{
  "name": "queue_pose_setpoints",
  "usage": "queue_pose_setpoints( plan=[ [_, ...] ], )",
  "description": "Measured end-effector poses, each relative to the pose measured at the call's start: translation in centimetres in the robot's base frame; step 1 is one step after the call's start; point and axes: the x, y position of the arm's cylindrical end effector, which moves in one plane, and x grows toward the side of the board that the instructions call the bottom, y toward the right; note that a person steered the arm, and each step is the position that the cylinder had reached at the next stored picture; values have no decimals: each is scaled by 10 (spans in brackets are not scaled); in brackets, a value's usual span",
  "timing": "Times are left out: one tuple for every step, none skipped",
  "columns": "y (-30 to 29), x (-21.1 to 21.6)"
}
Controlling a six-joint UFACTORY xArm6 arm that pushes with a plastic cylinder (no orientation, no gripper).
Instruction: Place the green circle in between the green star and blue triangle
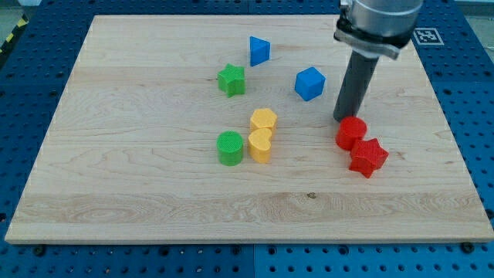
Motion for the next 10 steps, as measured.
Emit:
queue_pose_setpoints(
  plan=[
    [0, 16],
    [-14, 16],
    [-44, 5],
    [-45, -26],
    [-65, -48],
    [-84, -52],
    [-82, -50],
    [-111, -50],
    [-147, -50],
    [-180, -44]
  ],
)
